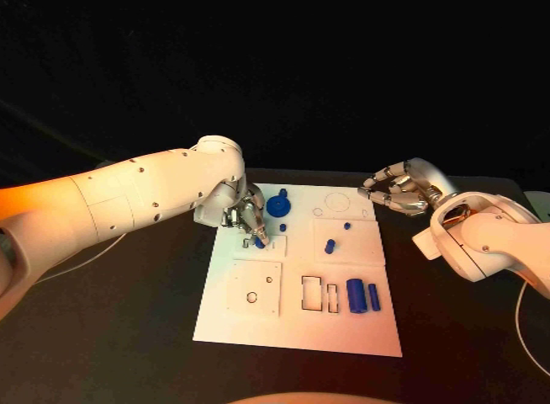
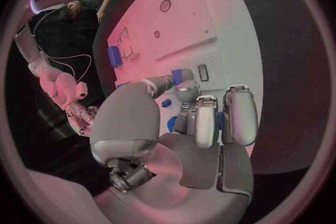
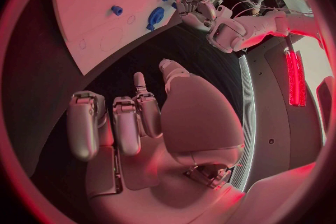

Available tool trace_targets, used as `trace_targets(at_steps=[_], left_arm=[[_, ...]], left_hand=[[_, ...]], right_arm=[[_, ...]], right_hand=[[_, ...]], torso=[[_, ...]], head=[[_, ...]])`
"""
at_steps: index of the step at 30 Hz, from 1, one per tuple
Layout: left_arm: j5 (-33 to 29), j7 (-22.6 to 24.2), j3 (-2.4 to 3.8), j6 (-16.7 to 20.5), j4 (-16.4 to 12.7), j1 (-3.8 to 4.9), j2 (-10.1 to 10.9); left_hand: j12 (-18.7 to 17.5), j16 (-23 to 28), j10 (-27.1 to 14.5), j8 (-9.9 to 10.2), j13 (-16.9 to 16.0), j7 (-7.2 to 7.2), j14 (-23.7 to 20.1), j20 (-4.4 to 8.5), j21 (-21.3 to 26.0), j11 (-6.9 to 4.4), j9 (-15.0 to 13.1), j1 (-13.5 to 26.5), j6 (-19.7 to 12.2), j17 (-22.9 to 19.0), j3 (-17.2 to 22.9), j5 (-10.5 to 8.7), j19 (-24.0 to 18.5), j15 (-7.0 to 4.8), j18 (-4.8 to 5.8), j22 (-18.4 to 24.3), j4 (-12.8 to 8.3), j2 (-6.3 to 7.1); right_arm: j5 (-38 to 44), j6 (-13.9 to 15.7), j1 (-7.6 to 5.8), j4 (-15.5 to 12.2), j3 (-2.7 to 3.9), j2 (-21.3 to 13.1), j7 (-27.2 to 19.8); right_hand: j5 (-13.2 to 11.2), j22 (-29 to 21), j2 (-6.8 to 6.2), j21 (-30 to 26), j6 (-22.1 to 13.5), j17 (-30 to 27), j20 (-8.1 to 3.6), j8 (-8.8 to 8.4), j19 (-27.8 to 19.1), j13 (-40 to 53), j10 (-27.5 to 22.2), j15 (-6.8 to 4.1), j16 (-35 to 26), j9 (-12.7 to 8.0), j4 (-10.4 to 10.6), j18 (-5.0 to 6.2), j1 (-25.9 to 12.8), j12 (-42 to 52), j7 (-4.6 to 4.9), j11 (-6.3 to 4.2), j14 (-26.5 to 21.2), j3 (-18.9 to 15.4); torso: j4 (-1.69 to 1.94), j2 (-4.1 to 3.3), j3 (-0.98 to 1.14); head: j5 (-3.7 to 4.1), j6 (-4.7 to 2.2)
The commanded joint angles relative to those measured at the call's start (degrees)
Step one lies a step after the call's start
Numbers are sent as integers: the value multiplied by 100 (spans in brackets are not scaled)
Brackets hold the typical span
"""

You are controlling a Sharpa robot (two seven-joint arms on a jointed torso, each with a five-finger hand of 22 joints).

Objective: Assemble the parts on the task board

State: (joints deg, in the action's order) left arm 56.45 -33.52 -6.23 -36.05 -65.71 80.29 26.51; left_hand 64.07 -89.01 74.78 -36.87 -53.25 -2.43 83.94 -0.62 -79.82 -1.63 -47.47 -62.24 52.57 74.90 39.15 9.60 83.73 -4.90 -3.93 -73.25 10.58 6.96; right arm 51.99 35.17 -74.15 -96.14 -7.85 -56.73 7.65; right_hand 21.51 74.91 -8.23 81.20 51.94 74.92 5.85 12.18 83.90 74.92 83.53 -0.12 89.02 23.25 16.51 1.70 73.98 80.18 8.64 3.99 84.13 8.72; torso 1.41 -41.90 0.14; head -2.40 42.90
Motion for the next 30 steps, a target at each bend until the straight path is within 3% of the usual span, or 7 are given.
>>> trace_targets(at_steps=[1,14,30], left_arm=[[192,-62,-26,-70,16,-34,3],[254,-59,-27,-65,17,-34,0],[234,-56,-28,-88,16,-35,-8]], left_hand=[[23,-22,16,30,-16,13,567,28,-26,-19,4,64,25,1379,458,26,-6,-29,35,-14,-445,-2],[43,-22,12,51,-41,29,567,36,-23,-30,8,362,71,1380,328,26,-5,-39,36,-18,-325,56],[103,-33,44,82,-119,40,572,39,-40,-38,24,838,180,1398,-66,18,12,-47,43,-60,-22,180]], right_arm=[[35,2,4,-13,1,-3,-53],[41,2,4,-23,1,-15,-58],[71,4,4,-25,1,-19,-68]], right_hand=[[37,936,-7,-22,2,1187,-37,22,179,782,-18,-38,-27,8,6,51,-38,-22,-22,-35,512,26],[37,936,-7,-22,2,1187,-37,22,179,782,-18,-38,-27,8,6,51,-38,-22,-22,-35,512,26],[28,928,-12,-37,-2,1176,-37,23,172,776,-25,-37,-32,8,11,54,-57,-31,-21,-34,509,25]], torso=[[-1,1,0],[1,-3,0],[0,4,0]], head=[[1,4],[16,11],[18,10]])
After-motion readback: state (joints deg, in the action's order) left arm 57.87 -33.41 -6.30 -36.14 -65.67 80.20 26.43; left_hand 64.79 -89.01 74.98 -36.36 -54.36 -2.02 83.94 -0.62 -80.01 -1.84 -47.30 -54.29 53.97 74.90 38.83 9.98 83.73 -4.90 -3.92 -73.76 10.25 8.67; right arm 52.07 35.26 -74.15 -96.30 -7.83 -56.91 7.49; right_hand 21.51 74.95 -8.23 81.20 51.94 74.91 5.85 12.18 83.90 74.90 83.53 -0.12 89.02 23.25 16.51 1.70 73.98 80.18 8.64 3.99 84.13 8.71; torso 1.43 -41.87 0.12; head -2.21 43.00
